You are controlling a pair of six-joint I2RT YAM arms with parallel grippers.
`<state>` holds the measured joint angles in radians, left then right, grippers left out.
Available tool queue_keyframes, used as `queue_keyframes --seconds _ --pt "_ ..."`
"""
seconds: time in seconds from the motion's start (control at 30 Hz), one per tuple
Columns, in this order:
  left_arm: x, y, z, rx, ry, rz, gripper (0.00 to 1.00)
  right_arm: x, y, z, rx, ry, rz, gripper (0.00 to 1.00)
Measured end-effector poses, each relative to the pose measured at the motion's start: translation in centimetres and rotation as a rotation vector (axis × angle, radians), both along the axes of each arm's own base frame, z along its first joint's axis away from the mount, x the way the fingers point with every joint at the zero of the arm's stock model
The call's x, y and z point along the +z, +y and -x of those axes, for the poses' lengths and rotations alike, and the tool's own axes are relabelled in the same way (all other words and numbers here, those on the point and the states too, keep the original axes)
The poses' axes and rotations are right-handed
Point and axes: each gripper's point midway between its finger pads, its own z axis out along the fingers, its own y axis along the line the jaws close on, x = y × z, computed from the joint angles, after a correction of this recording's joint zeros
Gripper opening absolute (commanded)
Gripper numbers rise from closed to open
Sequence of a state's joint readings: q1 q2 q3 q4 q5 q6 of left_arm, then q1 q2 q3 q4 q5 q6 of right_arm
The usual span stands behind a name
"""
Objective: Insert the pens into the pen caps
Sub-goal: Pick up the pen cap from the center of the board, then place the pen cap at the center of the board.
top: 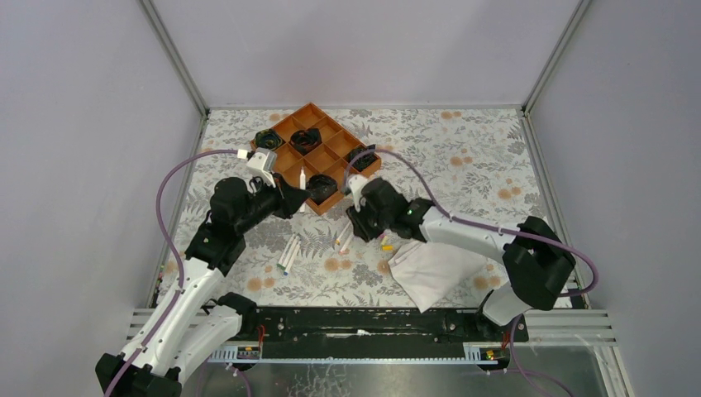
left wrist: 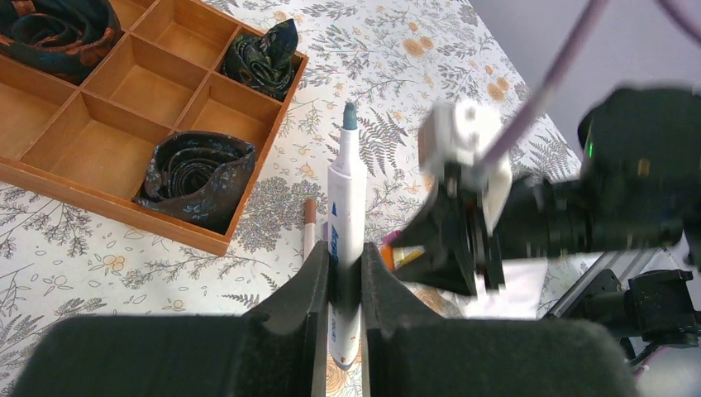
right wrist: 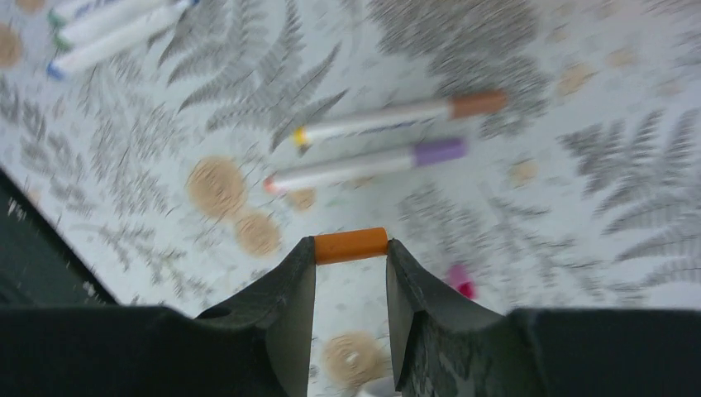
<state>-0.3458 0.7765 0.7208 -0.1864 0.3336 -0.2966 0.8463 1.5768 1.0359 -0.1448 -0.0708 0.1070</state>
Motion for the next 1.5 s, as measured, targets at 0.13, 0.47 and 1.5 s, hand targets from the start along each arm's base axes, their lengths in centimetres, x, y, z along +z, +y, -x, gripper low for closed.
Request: queue_keyframes --seconds 0.13,0.47,1.5 --pt "0.0 0.0 0.0 0.0 0.0 0.0 0.0 -2.8 0.6 5.9 0.09 0.071 0.047 0.23" --pt "-0.1 0.0 0.0 -0.003 0.003 0.0 0.0 -6.6 -0.1 11.7 0.149 0.149 0.128 0.3" --pt "0.3 0.0 0.4 -0.01 -0.011 0.007 0.0 -5.5 -1.4 12.6 -0.238 0.292 0.066 0.54"
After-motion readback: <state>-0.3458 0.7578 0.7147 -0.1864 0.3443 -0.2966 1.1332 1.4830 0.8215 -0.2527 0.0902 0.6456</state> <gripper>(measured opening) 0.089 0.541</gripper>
